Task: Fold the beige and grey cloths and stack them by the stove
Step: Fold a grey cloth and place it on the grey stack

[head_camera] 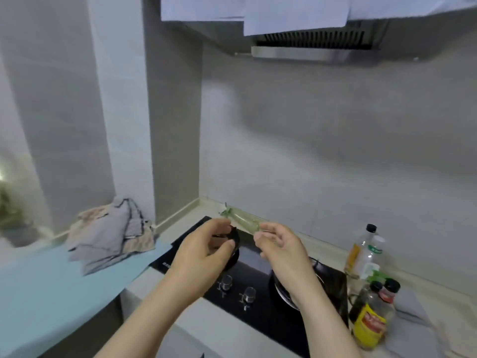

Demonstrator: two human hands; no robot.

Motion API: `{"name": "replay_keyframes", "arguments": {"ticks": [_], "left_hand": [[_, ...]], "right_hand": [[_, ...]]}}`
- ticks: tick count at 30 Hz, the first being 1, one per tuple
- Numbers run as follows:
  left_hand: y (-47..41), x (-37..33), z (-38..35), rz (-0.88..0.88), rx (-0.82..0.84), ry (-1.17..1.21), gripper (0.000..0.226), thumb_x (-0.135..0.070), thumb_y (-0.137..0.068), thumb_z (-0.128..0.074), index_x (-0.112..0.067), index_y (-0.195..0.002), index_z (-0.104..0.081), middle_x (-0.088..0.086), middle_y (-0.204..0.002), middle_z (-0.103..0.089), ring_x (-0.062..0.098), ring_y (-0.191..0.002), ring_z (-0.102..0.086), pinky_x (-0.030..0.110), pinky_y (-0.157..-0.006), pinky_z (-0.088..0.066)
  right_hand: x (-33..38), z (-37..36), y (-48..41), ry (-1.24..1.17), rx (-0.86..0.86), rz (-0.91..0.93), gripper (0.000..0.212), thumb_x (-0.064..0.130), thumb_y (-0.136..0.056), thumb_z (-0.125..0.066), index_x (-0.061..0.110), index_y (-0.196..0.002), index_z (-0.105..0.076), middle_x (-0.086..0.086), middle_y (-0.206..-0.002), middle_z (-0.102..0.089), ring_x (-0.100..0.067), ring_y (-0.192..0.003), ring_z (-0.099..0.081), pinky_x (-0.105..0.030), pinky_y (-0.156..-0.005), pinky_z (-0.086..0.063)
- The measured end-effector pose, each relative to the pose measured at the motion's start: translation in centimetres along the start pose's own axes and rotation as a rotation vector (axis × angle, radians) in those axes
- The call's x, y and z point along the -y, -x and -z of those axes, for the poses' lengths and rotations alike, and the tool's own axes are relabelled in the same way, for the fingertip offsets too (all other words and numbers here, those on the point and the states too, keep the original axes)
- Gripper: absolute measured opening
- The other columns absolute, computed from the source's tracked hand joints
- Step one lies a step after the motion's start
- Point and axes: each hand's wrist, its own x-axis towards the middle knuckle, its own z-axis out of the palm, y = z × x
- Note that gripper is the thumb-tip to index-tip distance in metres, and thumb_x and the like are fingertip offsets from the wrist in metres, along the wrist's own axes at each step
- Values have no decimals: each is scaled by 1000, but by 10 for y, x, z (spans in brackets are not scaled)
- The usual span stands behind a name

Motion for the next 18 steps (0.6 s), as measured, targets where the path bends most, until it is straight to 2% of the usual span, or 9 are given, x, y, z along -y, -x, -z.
{"name": "replay_keyframes", "arguments": {"ticks": [2, 6, 9, 14, 18], "left_hand": [[4, 13, 33, 18, -47, -5, 30, -18, -90, -58, -45, -102, -53, -23, -108, -61, -4, -97, -60, 13, -80, -48], [5, 40, 84, 64, -130, -35, 29, -16, -90, -58, -35, -111, -55, -21, -110, -61, -14, -92, -58, 0, -70, -43], [3, 59, 117, 102, -207, -59, 28, -19, -90, -58, -35, -114, -56, -22, -111, -61, -10, -95, -58, 1, -72, -43], [-2, 87, 168, 158, -332, -133, 27, -20, -91, -58, -34, -114, -56, -22, -111, -60, -6, -98, -58, 9, -80, -45], [-6, 114, 209, 201, -394, -162, 29, -20, -90, -59, -34, -116, -56, -21, -114, -60, -5, -99, -58, 11, -81, -46]], "right_hand": [[7, -38, -2, 0, 58, -5, 22, 21, -92, -61, 27, -113, -61, 10, -103, -67, -3, -96, -64, -21, -88, -51], [17, -100, -17, 9, 159, -9, 26, 21, -92, -60, 24, -118, -61, 9, -106, -66, -1, -99, -62, -26, -93, -52], [20, -143, -35, 6, 228, 18, 23, 20, -93, -60, 25, -115, -61, 8, -107, -66, -2, -98, -63, -28, -96, -51], [19, -216, -64, -35, 362, 49, 20, 18, -90, -61, 28, -108, -63, 8, -103, -68, -5, -98, -64, -32, -92, -52], [22, -269, -80, -20, 437, 55, 22, 20, -91, -61, 28, -112, -62, 8, -107, -67, -7, -101, -63, -29, -90, -52]]}}
